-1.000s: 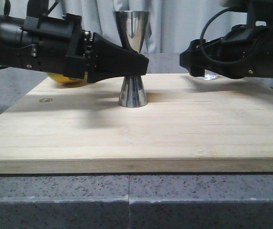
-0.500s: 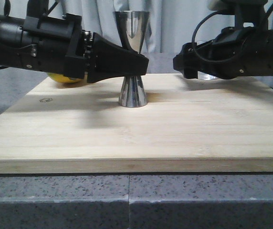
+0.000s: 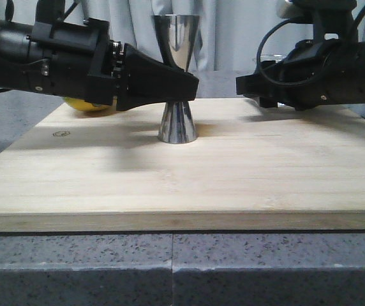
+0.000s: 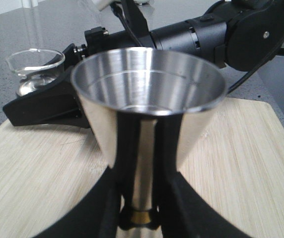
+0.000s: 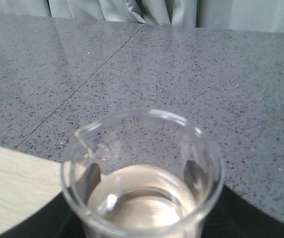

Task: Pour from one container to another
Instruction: 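Lift the glass beaker with the right gripper over the jigger cup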

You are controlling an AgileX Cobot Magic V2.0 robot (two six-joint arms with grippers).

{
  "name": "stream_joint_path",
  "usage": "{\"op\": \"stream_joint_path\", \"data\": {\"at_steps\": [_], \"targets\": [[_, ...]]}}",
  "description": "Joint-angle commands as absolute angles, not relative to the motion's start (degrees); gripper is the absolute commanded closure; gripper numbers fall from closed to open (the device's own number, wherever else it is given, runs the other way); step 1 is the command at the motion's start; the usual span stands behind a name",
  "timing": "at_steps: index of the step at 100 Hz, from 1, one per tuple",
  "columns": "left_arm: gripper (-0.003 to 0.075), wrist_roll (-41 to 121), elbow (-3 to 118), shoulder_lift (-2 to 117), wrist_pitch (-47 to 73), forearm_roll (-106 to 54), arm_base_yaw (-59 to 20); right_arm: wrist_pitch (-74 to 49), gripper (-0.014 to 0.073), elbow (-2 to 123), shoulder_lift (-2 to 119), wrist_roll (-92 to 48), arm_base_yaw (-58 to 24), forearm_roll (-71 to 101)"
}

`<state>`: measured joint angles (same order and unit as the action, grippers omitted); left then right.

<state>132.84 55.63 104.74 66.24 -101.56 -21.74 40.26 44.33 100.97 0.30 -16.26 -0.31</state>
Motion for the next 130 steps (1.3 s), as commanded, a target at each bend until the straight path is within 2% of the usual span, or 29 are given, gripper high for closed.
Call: {"op": "stream_joint_path", "data": {"at_steps": [1,12,49,88,130], "targets": [[0.0640,132.3,57.2,102.4,72.2,-106.0,-22.3,44.5,0.0319,45.9,98.9,0.5,-15.9,-1.1],[0.0640,132.3,57.2,102.4,72.2,-106.0,-22.3,44.5,0.0347,45.9,98.9,0.5,-15.9,-1.5],[0.0640,132.3,57.2,102.4,72.2,-106.0,-22.3,38.7,0.0347,45.9,91.5,0.5,-15.9,-5.9],[0.0640,132.3,57.2,102.4,72.2,-106.0,-22.3,17.6,0.0347,45.9,77.5,0.5,-16.5,-9.7],[0.0640,132.3,57.2,102.4,72.2,-106.0,-22.3,-7.2,0.0347,52.1,70.2,0.5,-23.6,-9.7]]}}
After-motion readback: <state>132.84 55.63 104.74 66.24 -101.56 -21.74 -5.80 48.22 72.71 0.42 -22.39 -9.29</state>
